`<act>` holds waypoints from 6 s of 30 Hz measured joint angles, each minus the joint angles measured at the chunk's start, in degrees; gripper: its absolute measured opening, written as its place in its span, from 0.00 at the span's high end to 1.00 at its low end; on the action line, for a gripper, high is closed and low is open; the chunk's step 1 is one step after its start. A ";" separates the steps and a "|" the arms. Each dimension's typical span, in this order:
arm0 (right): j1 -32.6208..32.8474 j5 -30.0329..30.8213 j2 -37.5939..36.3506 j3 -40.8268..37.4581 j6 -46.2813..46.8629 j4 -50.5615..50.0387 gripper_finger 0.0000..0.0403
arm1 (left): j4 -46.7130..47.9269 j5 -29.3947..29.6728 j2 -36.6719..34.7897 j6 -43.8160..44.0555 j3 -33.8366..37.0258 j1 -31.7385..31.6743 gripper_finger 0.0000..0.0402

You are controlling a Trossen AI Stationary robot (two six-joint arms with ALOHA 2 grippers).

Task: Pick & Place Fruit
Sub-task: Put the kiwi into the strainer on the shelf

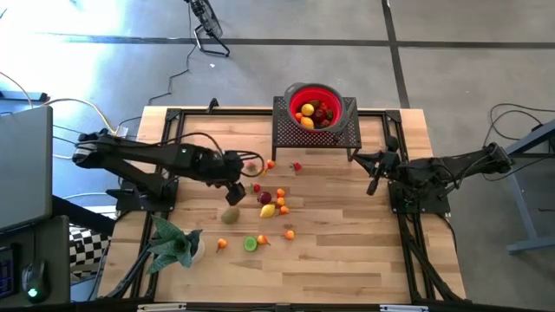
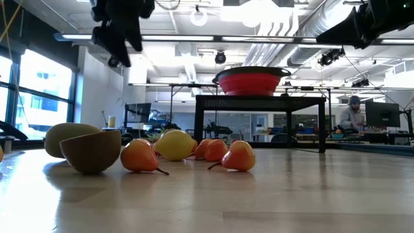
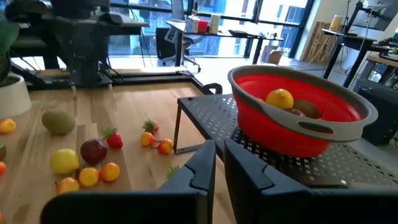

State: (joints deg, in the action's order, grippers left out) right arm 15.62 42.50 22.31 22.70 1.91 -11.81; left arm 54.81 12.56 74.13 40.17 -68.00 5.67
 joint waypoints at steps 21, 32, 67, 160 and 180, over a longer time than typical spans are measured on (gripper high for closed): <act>0.00 -0.02 0.17 0.02 0.00 -1.88 0.93 | 9.02 -14.43 11.19 7.68 -0.66 -0.01 0.16; -0.02 0.00 0.42 0.02 0.75 -1.84 0.93 | 9.80 -14.75 14.52 -2.00 -0.57 0.00 0.16; 0.00 0.00 0.68 0.02 1.53 -2.39 0.93 | -15.35 -22.47 15.76 -0.57 18.70 3.74 0.16; 0.00 2.46 0.66 0.02 1.50 -3.00 0.93 | -32.02 -20.89 -0.04 -13.74 17.18 -8.05 0.44; -0.02 -12.92 -6.25 -0.26 3.22 -8.50 0.93 | -32.41 -6.47 -0.04 -24.95 8.54 -9.60 0.44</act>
State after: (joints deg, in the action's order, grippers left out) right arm 15.59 29.58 16.05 22.44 5.13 -20.31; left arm 22.39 6.09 74.08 15.22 -59.46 -3.92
